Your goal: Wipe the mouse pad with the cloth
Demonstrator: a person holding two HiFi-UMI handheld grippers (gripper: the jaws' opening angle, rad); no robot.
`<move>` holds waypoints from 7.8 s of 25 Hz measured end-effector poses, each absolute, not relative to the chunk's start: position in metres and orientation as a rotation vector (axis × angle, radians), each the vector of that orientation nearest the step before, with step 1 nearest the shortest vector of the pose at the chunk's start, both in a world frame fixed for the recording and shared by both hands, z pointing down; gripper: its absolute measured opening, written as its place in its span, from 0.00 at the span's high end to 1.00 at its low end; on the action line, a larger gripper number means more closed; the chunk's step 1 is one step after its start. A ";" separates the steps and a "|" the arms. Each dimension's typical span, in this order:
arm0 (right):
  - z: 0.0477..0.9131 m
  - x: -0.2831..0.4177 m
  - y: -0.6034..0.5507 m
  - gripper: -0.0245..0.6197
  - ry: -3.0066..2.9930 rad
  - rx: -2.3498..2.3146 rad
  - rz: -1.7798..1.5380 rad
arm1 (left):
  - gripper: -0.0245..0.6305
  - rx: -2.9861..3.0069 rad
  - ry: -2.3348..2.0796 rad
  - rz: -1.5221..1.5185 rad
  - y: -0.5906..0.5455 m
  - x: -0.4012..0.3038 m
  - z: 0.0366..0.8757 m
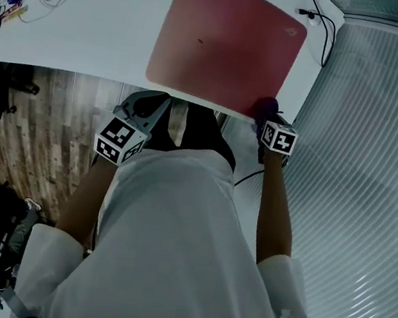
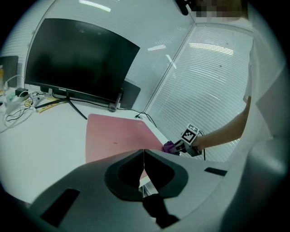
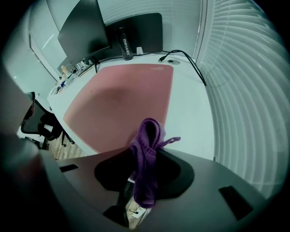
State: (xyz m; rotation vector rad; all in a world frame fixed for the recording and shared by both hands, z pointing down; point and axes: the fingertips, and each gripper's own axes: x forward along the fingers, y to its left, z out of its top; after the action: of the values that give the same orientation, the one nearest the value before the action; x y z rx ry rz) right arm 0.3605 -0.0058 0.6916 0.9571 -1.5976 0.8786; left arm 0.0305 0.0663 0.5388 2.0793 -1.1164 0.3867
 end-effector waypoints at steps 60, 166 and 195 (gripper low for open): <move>0.696 0.011 0.054 0.76 -1.946 0.444 0.754 | 0.93 1.920 -1.338 0.239 0.122 -0.102 0.546; 0.698 0.325 -0.073 0.76 -1.990 0.961 0.999 | 0.93 2.115 -1.054 0.554 -0.030 0.127 0.531; 0.691 0.351 -0.159 0.76 -1.738 1.214 0.820 | 0.93 2.000 -1.180 0.420 -0.018 0.028 0.546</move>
State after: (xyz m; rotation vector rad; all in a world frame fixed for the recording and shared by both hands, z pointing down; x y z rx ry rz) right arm 0.3509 -0.1589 0.6910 1.2142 -1.7378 0.8201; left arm 0.0280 -0.0181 0.5463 1.9995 -1.1798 0.4199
